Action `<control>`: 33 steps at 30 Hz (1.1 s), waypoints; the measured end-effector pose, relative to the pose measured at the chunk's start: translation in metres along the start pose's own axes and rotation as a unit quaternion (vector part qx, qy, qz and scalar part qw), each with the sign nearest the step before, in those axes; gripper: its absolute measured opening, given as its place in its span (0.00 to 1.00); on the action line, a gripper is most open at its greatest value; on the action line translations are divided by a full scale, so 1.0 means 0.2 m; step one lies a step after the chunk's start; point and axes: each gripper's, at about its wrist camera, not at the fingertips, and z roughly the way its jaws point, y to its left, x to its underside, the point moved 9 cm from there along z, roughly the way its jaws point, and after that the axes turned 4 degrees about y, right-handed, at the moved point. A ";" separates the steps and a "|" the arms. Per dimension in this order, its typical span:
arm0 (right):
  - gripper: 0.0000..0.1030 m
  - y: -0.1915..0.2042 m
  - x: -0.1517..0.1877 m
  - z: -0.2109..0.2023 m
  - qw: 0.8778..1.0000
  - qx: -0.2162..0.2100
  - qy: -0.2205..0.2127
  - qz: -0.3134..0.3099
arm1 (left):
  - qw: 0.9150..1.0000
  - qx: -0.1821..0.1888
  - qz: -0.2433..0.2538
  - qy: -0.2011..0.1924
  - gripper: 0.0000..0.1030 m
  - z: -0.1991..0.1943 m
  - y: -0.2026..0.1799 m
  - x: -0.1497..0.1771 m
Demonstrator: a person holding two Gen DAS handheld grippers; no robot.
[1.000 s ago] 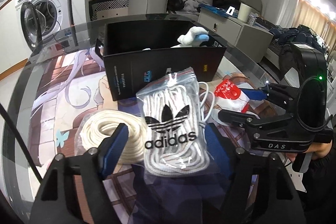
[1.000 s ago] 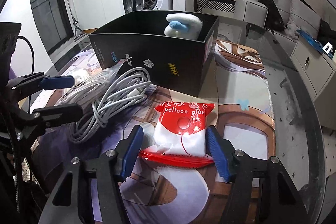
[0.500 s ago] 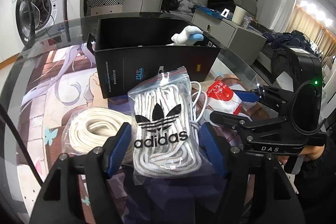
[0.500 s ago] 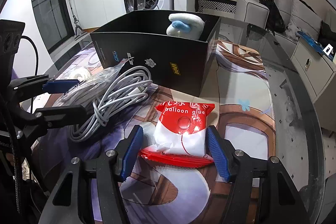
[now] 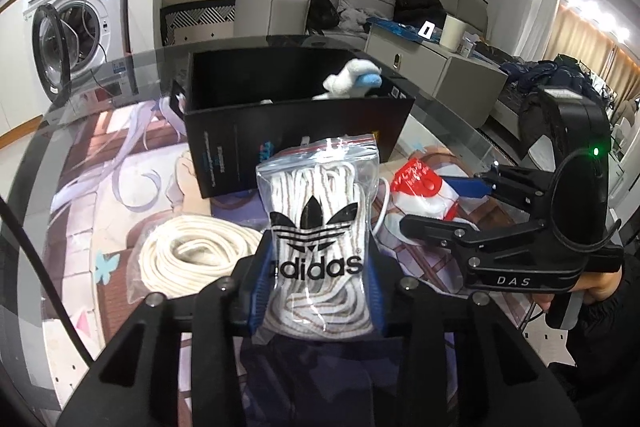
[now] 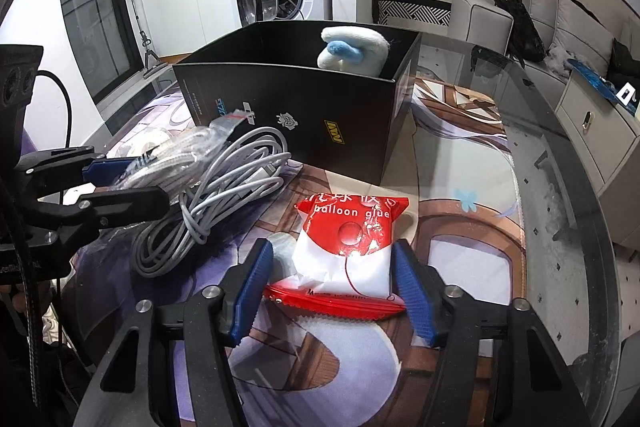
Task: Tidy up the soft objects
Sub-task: 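Lift and carry the adidas bag and red packet over the black box with both grippers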
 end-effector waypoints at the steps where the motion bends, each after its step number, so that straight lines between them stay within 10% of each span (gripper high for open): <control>1: 0.57 0.00 0.00 0.00 1.000 0.001 -0.001 -0.001 | 1.000 -0.001 -0.001 -0.003 0.37 -0.01 0.01 0.00; 33: 0.52 0.04 -0.13 -0.34 0.996 -0.008 -0.093 -0.003 | 0.997 -0.026 -0.021 -0.069 0.37 -0.25 0.10 -0.13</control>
